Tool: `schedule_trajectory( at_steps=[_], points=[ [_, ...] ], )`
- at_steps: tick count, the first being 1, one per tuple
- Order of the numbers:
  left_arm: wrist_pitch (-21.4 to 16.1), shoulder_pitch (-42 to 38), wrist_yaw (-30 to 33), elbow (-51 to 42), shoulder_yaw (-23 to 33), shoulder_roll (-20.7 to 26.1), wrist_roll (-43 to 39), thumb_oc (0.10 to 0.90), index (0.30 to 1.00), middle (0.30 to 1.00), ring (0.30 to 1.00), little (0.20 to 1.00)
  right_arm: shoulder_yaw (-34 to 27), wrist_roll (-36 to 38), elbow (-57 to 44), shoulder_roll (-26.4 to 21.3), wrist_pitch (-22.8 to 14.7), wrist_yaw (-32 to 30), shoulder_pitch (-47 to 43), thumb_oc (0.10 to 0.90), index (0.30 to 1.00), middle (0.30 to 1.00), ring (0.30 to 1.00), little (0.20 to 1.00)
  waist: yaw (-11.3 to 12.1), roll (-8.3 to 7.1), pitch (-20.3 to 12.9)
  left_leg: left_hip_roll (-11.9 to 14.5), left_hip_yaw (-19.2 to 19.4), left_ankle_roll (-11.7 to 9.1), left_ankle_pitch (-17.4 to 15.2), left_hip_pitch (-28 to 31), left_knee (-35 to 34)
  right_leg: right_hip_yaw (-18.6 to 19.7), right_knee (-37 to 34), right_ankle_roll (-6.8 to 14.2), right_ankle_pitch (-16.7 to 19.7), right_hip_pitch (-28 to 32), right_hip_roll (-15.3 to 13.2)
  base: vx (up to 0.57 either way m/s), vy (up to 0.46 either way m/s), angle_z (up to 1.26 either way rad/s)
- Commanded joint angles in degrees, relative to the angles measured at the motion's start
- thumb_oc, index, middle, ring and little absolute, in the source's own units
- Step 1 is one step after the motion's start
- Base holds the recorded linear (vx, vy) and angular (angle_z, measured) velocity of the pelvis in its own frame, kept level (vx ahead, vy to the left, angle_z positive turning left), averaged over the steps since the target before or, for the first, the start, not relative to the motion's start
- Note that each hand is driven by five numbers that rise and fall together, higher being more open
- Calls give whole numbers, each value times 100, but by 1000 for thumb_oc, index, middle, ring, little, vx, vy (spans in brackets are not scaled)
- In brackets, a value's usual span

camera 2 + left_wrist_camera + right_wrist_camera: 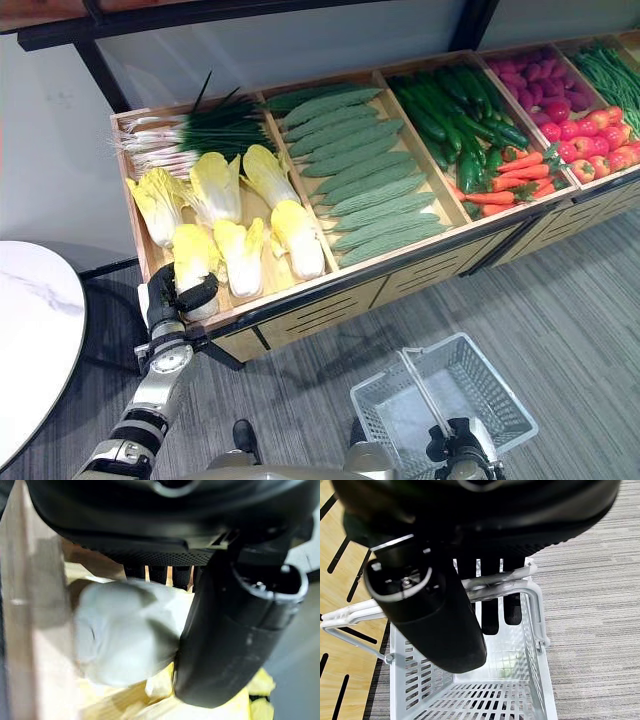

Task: Get the vegetables into the basket

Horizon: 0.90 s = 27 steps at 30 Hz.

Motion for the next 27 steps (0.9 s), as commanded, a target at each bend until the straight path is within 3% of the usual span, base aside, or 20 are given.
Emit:
schedule_trajectory(
  at_steps=[1,5,13,18,20,21,22,23,25,27],
  points=[
    [-175,-301,271,-283,170,-22,-325,400,300,300,300,300,118,-196,-141,-353,-57,-295,-330,400,300,300,300,300,-9,-204,59,237,-183,-282,-522,374,7,-101,13,470,8,-119,-399,0,0,0],
    [-238,-334,482,-820,303,59,-130,400,300,300,300,300,135,-236,-94,-338,-59,-294,-285,400,300,300,300,300,36,-210,45,229,-207,-281,-535,389,7,-146,20,474,-15,-77,-399,0,0,0],
    [-358,-547,1341,-2376,714,344,1072,400,300,300,300,300,264,-217,41,-177,-204,-254,-180,400,300,300,300,300,161,-293,-32,223,-280,-290,-573,413,7,-263,22,489,-61,39,-443,5,-3,5],
    [-473,-607,1485,-3133,792,462,1470,400,300,300,300,300,312,-125,86,-121,-297,-248,-151,400,300,300,300,300,212,-325,-49,218,-302,-295,-589,408,7,-298,26,494,-68,64,-460,-5,-1,9],
    [-832,-492,880,-3602,617,471,785,400,300,300,300,300,288,-54,90,-137,-318,-227,-150,400,300,300,300,300,240,-317,-41,202,-324,-284,-582,409,7,-321,22,491,-61,77,-469,-13,7,7],
    [-836,-483,854,-3605,625,476,757,400,300,300,300,300,288,-54,88,-139,-317,-226,-146,400,300,300,300,300,241,-316,-43,202,-324,-284,-583,411,7,-321,22,491,-60,78,-469,-14,14,5],
    [-1035,-400,402,-3735,528,489,27,400,300,300,300,300,264,-38,88,-165,-291,-208,-165,400,300,300,300,300,247,-295,-31,195,-330,-280,-576,418,7,-324,20,491,-56,94,-472,-12,12,7],
    [-1097,-369,307,-3740,519,495,-199,400,300,300,300,300,265,-35,86,-174,-276,-186,-172,400,300,300,300,300,251,-289,-40,190,-337,-278,-575,409,7,-326,19,491,-52,89,-474,-16,17,5],
    [-1158,-56,-647,-3868,288,524,-1433,400,300,300,300,300,207,-34,42,-230,-213,-51,-204,400,300,300,300,300,257,-248,-49,177,-345,-269,-570,410,7,-321,8,487,-42,104,-480,-6,12,2],
    [-1112,109,-1032,-3915,141,536,-1832,400,300,300,300,300,185,-45,-12,-249,-195,3,-207,400,300,300,300,300,241,-231,-55,173,-342,-266,-569,419,7,-303,1,482,-37,104,-478,0,0,0]
  ],
)
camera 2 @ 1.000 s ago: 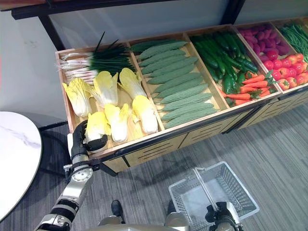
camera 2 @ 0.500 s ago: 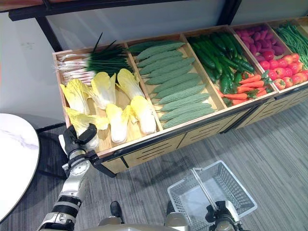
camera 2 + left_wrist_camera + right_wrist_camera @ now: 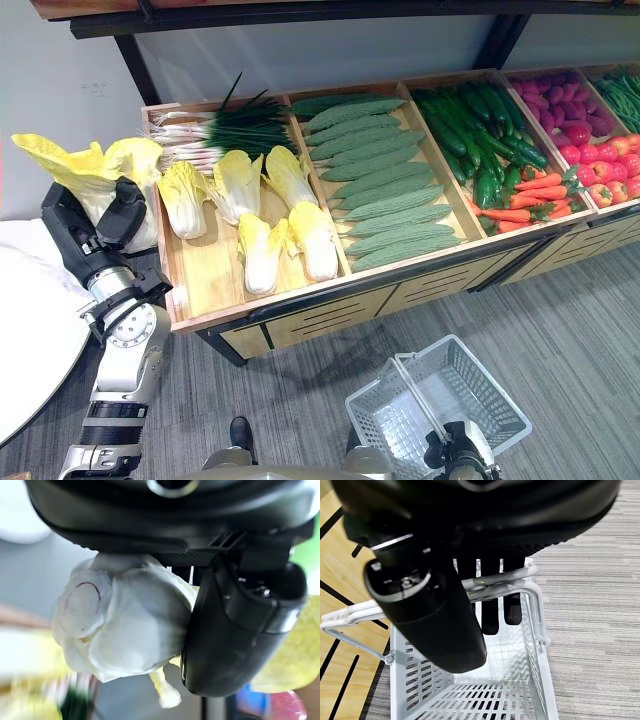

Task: Get the vegetables into the basket

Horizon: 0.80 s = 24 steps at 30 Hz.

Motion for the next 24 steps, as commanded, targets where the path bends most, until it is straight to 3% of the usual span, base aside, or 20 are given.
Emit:
schedule_trajectory(
  at_steps=[1,3,4,5,6,10,24],
  points=[
    [-482,-184,-1253,-472,-265,219,-1099,400,300,300,300,300,-21,111,-59,-266,-103,-20,-248,400,300,300,300,300,30,-100,-78,251,-93,-303,-600,389,7,-69,0,463,-38,-111,-416,0,0,0],
    [-448,-19,-1592,-519,-373,162,-1543,400,300,300,300,300,-52,83,-64,-277,-81,15,-268,400,300,300,300,300,28,-93,-83,250,-94,-300,-603,400,7,-58,-4,461,-38,-108,-415,0,0,0],
    [-437,126,-1964,-485,-494,-4,-2279,400,300,300,300,300,-61,64,-86,-277,-72,55,-261,400,300,300,300,300,19,-89,-89,245,-85,-294,-601,411,7,-38,-5,460,-34,-107,-410,0,0,0],
    [-438,127,-1971,-483,-493,-3,-2286,400,300,300,300,300,-61,64,-87,-278,-71,56,-258,400,300,300,300,300,19,-88,-91,246,-84,-294,-602,412,7,-38,-5,460,-34,-106,-410,0,0,0],
    [-353,250,-2335,-433,-701,-135,-3005,400,300,300,300,300,-90,61,-80,-279,-49,90,-254,400,300,300,300,300,0,-77,-102,248,-75,-288,-601,419,7,-31,-5,461,-31,-99,-417,0,0,0],
    [-256,407,-2649,-440,-939,-207,-3609,400,300,300,300,300,-112,19,-39,-268,-21,114,-262,400,300,300,300,300,-8,-72,-108,235,-73,-275,-609,428,7,-19,-5,466,-32,-83,-425,0,0,0],
    [-52,509,-3041,-394,-1212,-200,-3868,400,300,300,300,300,-141,11,-14,-243,-24,104,-288,400,300,300,300,300,-29,-106,-99,186,-12,-218,-663,555,7,46,-5,474,-42,-45,-439,2,4,0]
  ],
)
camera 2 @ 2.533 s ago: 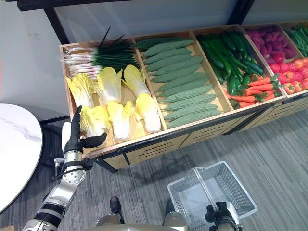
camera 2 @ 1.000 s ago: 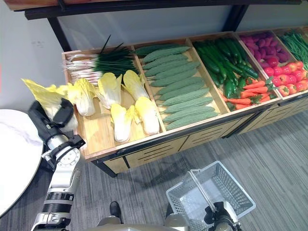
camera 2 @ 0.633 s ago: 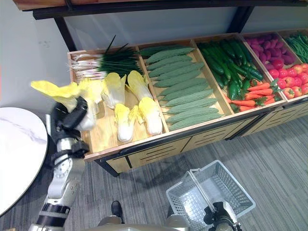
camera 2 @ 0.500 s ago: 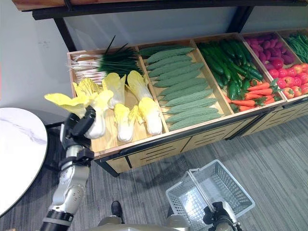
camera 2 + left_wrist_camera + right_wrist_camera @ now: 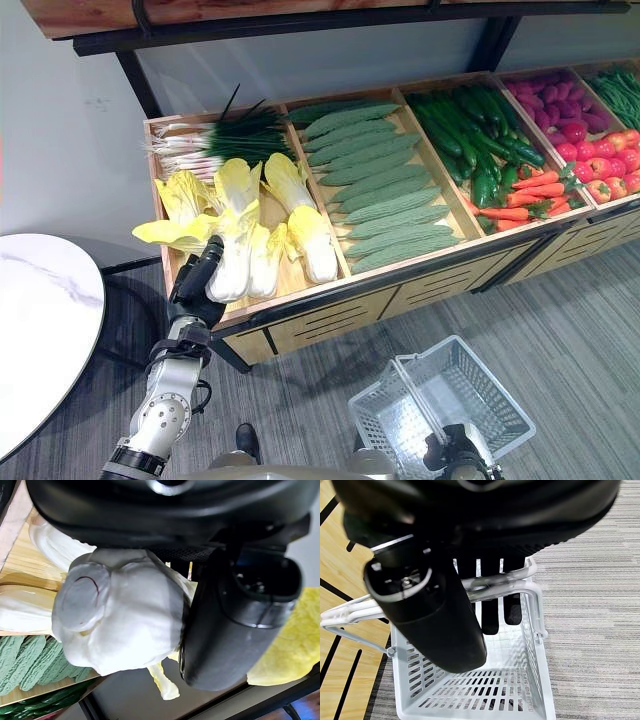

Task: Get the vegetables into the basket

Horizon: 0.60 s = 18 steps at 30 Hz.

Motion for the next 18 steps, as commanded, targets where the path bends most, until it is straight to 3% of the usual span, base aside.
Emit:
schedule_trajectory(
  at_steps=[1,5,9,11,12,14,16,17,18],
  points=[
    [-252,-497,-641,-588,3,110,118,400,300,300,300,300,-88,45,-30,-265,-154,-133,-322,400,300,300,300,300,30,-242,14,170,-46,-206,-667,489,78,9,24,474,-62,-73,-442,15,42,-3],
    [-221,-610,-756,-563,-30,295,239,400,300,300,300,300,-228,140,-101,-320,-167,-119,-282,400,300,300,300,300,49,-347,176,75,-146,-131,-967,90,797,87,204,506,-42,-166,-616,-53,63,-2],
    [-229,-748,-796,-497,-80,364,240,400,300,300,300,300,-362,188,-196,-296,-150,-70,-133,400,300,300,300,300,-34,-414,225,-136,-110,24,-1138,18,920,234,566,648,135,-414,-881,-46,170,-3],
    [-229,-748,-796,-497,-81,365,240,400,300,300,300,300,-362,188,-196,-295,-150,-70,-133,400,300,300,300,300,-32,-414,224,-136,-109,24,-1138,18,919,236,567,648,135,-416,-881,-56,140,-3],
    [-250,-847,-832,-388,-113,352,207,400,300,300,300,300,-363,200,-328,-239,-123,-31,-22,400,300,300,300,300,-143,-517,271,-294,59,129,-1206,101,835,432,551,776,668,-607,-1020,-76,159,-12],
    [-292,-913,-821,-437,-85,400,198,400,300,300,300,300,-343,216,-335,-176,-96,-36,-78,400,300,300,300,300,-174,-510,327,-275,236,168,-1210,130,821,487,540,777,881,-790,-1026,-186,195,-41],
    [-316,-984,-870,-414,-50,513,251,400,300,300,300,300,-249,233,-373,-106,-112,-17,-168,400,300,300,300,300,-142,-501,385,-195,428,230,-1220,106,891,416,818,777,714,-938,-1000,-200,179,-82],
    [-333,-1028,-902,-418,-10,609,414,400,300,300,300,300,-191,228,-388,-89,-142,-16,-184,400,300,300,300,300,-17,-399,398,-121,576,280,-1318,137,909,-75,1448,710,302,-856,-1050,-128,206,-82],
    [-358,-1063,-889,-412,-5,613,440,400,300,300,300,300,-175,223,-408,-88,-158,-20,-195,400,300,300,300,300,-12,-382,392,-125,663,323,-1272,128,896,-181,1801,689,190,-832,-1055,-128,206,-78]
  ],
)
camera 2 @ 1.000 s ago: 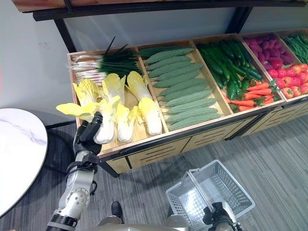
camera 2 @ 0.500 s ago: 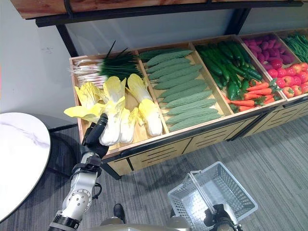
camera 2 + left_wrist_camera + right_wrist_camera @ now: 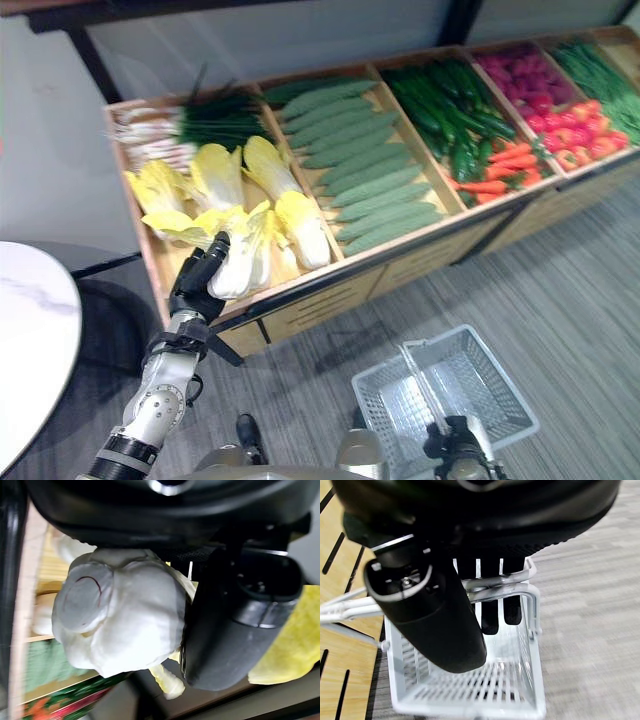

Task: Get the vegetables into the basket

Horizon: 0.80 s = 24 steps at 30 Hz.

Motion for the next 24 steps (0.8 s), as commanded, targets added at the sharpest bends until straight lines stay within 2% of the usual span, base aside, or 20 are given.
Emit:
schedule_trajectory(
  at_steps=[1,2,3,4,6,7,9,11,12,20,24],
  points=[
    [-481,-556,-495,-775,80,-121,424,400,300,300,300,300,149,163,-86,-344,-152,-143,60,400,300,300,300,300,249,296,-142,436,-262,-147,-730,172,473,-690,1332,456,-521,-48,-500,-111,140,-144],
    [-506,-590,-438,-788,92,-124,459,400,300,300,300,300,155,179,-70,-340,-168,-161,42,400,300,300,300,300,255,332,-164,430,-137,-84,-699,172,432,-773,1734,421,-664,-2,-487,-94,101,-128],
    [-518,-592,-431,-789,101,-123,462,400,300,300,300,300,169,178,-61,-339,-171,-161,27,400,300,300,300,300,259,339,-196,419,-72,-69,-688,188,386,-816,1764,390,-714,56,-472,-151,147,-97],
    [-557,-555,-398,-933,178,-115,493,400,300,300,300,300,174,146,5,-363,-170,-172,-44,400,300,300,300,300,338,348,-259,406,176,-20,-645,233,276,-1063,2007,396,-718,216,-528,-93,51,6],
    [-555,-526,-384,-979,233,-117,508,400,300,300,300,300,176,136,23,-365,-161,-179,-65,400,300,300,300,300,385,319,-295,399,281,-31,-633,245,266,-1184,1858,401,-691,350,-541,-35,-2,-43],
    [-570,-507,-376,-1037,293,-101,523,400,300,300,300,300,211,115,9,-374,-166,-178,-93,400,300,300,300,300,441,298,-322,419,396,-63,-594,267,263,-1381,1675,389,-718,448,-535,0,-45,-84],
    [-545,-503,-435,-1001,365,-107,551,400,300,300,300,300,212,102,110,-370,-159,-163,-84,400,300,300,300,300,481,271,-373,516,587,-139,-539,305,341,-1547,1343,289,-1078,575,-367,18,-169,-87],
    [-559,-490,-442,-1005,369,-118,555,400,300,300,300,300,198,106,127,-371,-160,-160,-72,400,300,300,300,300,475,282,-383,565,590,-185,-505,304,371,-1562,1147,225,-1187,667,-259,14,-164,-56],
    [-567,-453,-482,-1060,391,-145,537,400,300,300,300,300,162,117,199,-398,-155,-154,-32,400,300,300,300,300,446,297,-412,648,659,-279,-390,283,368,-1619,724,149,-1360,851,-79,5,-138,-15],
    [-526,-368,-573,-1083,317,-261,418,400,300,300,300,300,-27,234,186,-510,-169,-254,126,400,300,300,300,300,266,450,-354,960,761,-585,31,242,360,-1540,231,-40,-1541,1018,307,-13,-154,-16],
    [-477,-415,-637,-1045,216,-275,413,400,300,300,300,300,-109,307,122,-581,-193,-296,233,400,300,300,300,300,97,604,-287,1135,862,-761,262,295,295,-1409,149,-123,-1617,1012,471,-33,-117,-13]
  ],
)
